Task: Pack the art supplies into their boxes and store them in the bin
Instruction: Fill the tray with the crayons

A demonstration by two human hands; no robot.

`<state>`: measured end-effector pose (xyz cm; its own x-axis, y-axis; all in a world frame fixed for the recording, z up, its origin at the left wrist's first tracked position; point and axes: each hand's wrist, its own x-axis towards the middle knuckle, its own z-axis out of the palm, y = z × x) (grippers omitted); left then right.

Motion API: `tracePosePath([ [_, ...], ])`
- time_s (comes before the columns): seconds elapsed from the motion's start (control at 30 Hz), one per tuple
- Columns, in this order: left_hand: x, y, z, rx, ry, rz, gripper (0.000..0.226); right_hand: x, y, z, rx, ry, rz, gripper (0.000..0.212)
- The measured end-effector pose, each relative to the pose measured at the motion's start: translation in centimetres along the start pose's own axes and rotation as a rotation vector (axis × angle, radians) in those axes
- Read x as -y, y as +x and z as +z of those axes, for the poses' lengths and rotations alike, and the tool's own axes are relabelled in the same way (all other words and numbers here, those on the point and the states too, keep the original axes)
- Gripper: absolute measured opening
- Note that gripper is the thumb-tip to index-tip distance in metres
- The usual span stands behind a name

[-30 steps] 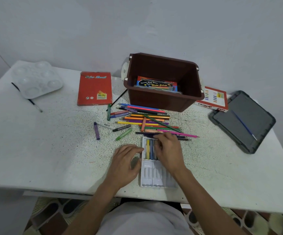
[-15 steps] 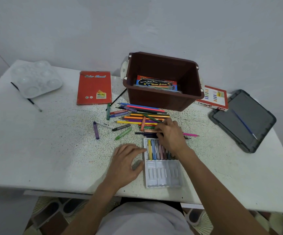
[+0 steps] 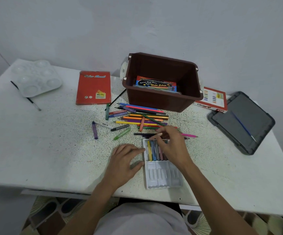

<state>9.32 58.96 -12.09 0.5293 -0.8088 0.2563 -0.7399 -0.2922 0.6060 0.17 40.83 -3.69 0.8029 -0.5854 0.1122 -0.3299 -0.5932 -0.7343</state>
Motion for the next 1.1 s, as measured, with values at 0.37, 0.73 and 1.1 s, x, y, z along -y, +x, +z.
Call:
tracePosePath([
  [0.37, 0.1, 0.1, 0.2, 0.0, 0.046, -0.009, 0.047, 1.0, -2.5, -0.1, 0.251, 0.148, 0.089, 0.019],
  [0.73, 0.2, 0.1, 0.4, -0.004, 0.056, -0.01, 0.05, -0.5, -3.6, 3.8, 0.053, -0.245, -0.193, 0.008],
  [1.1, 0.2, 0.1, 0.4, 0.012, 0.056, -0.019, 0.05, -2.1, -5.4, 5.0, -0.096, -0.414, -0.245, 0.02],
])
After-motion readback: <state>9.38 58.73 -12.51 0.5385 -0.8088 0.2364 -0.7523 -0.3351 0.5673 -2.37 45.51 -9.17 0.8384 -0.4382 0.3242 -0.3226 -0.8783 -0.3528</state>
